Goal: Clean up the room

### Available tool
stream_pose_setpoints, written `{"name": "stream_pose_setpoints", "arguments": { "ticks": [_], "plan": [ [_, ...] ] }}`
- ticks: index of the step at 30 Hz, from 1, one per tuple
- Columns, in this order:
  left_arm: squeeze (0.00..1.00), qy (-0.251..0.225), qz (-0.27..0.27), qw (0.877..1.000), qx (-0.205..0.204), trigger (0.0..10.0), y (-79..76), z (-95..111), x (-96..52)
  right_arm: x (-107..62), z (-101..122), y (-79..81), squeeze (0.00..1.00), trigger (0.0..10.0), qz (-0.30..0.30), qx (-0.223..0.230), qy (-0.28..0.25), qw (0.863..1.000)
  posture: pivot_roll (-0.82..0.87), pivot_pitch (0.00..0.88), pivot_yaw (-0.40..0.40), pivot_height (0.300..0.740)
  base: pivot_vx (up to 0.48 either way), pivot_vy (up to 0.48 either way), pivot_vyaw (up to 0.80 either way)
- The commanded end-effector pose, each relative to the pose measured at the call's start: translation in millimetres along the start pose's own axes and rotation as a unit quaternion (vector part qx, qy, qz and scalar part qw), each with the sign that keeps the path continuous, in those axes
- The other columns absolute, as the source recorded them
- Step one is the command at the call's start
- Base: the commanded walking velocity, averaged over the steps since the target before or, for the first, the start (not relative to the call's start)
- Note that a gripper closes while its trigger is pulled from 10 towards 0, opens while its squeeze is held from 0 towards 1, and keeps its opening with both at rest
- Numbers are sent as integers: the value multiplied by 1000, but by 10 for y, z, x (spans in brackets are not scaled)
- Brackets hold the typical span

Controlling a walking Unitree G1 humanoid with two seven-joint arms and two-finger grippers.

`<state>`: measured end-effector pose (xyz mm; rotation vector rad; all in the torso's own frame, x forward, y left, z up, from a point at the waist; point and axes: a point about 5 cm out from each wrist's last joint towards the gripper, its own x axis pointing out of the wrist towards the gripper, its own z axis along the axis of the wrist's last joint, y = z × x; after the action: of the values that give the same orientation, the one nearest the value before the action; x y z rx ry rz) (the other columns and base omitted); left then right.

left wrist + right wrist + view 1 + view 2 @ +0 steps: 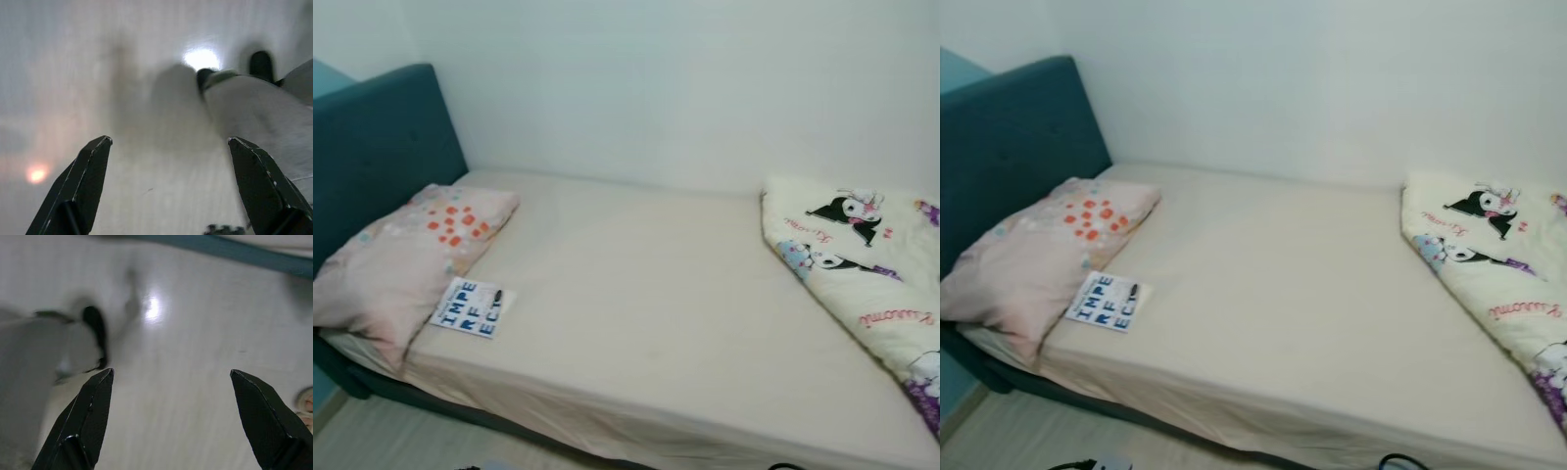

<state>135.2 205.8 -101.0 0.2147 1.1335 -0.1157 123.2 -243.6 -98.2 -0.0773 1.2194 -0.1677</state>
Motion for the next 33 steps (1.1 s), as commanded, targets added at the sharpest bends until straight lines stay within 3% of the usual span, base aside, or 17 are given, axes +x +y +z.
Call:
{"name": "stream_pose_setpoints", "arguments": {
  "ticks": [1,22,30,33],
  "plan": [
    [0,6,-2,1000,5,10000,-5,-22,-1,2,-14,48,0,10000,9,1,0,1000,-113,0,-6,740,0,-480,0],
    [0,2,-4,1000,11,10000,-14,23,6,7,41,78,0,10000,9,3,-9,1000,-112,0,-3,740,0,-480,0],
    [0,-1,-4,1000,15,10000,-1,56,9,-1,211,-15,0,10000,1,31,-49,998,-117,0,3,740,0,-480,-586],
    [0,-1,-2,1000,14,10000,5,63,9,-16,446,-57,0,10000,-1,33,-86,996,-117,0,4,740,0,-480,-781]
  ]
}}
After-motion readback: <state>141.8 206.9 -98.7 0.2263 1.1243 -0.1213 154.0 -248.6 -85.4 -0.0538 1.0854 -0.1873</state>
